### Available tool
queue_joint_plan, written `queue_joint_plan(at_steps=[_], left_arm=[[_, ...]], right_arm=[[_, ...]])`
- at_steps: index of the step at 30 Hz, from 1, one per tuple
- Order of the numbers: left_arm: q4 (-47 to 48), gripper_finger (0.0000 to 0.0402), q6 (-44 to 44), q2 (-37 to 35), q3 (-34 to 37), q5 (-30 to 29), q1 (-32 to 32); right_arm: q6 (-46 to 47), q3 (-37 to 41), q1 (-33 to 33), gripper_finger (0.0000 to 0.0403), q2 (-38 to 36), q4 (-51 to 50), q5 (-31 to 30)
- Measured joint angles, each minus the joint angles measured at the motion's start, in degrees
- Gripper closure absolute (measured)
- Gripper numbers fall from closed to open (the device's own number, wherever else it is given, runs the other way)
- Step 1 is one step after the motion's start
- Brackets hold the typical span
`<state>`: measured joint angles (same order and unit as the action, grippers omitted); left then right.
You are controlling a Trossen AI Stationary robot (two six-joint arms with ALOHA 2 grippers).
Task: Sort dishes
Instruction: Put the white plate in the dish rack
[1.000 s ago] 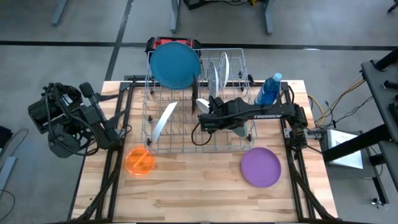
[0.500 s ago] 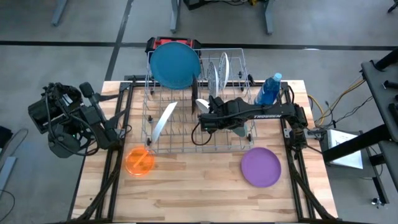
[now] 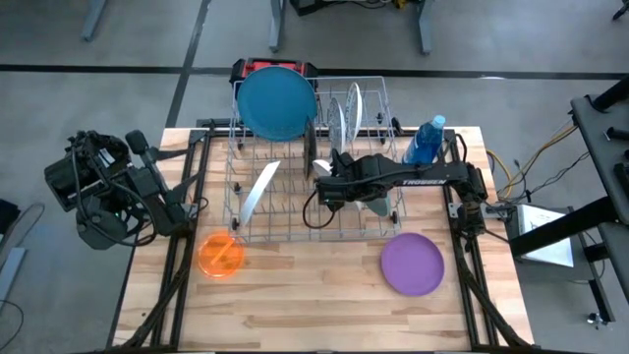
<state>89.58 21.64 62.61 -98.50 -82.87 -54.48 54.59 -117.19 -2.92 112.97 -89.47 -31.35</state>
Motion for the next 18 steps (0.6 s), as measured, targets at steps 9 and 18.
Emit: queue_joint_plan(at_steps=[9,18], left_arm=[[0.00,0.0196,0.14,0.00,0.00,0.01,0.00],[0.00,0.0196,0.16,0.00,0.02,0.29,0.00]], right_arm=[[-1.14,-0.55,0.00,0.0137,-0.02,-0.05,1.42],[-2.06,-0.57,0.04,0.0131,-0.04,-0.16,3.34]])
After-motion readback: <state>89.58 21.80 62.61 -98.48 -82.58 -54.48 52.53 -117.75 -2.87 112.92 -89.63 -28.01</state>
